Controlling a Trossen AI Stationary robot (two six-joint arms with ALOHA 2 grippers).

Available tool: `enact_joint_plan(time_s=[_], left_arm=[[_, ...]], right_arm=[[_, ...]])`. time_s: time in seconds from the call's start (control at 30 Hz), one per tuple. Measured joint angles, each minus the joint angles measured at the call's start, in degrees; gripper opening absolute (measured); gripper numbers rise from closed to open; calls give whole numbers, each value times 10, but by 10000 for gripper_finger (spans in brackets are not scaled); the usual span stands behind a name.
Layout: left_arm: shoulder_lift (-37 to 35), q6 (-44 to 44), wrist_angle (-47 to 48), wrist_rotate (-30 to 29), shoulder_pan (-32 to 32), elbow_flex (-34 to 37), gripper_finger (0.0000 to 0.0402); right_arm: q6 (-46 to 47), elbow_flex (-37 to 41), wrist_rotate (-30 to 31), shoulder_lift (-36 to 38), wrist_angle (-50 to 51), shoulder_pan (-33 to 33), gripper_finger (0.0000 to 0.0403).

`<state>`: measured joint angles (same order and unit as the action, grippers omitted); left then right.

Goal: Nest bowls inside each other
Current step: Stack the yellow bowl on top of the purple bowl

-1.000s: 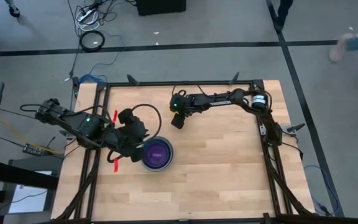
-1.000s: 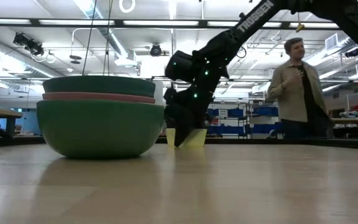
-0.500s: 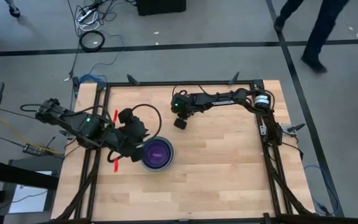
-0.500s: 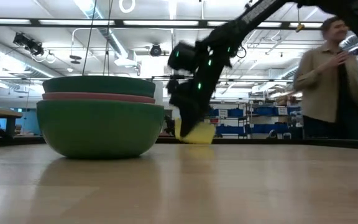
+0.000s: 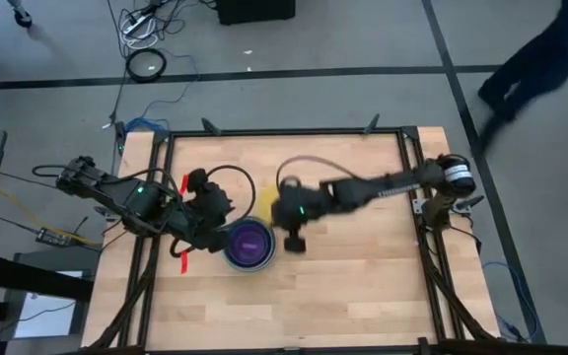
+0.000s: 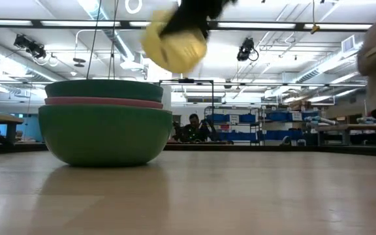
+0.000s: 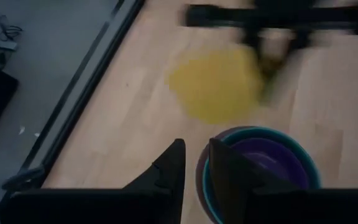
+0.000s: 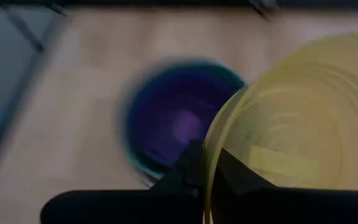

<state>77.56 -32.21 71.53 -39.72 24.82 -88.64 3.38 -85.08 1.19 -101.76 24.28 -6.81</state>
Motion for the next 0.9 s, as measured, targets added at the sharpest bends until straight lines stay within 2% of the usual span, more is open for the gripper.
enact_joint_plan(time_s=[0.17,0.27,0.37,0.57,0.9], left_arm=[[0,-2,-7,-37,0,0,81],[0,-1,-25,-46,0,0,81],[0,3,-51,-55,0,0,81],[0,6,-79,-61,0,0,81],[0,6,-77,-63,0,0,81]], right_arm=[[8,-1,11,-24,-113,-74,0],[8,0,33,-42,-171,-82,0],[16,-2,28,-61,-226,-79,0],[33,-3,7,-97,-249,-65,0],[56,-3,-20,-127,-225,-54,7]])
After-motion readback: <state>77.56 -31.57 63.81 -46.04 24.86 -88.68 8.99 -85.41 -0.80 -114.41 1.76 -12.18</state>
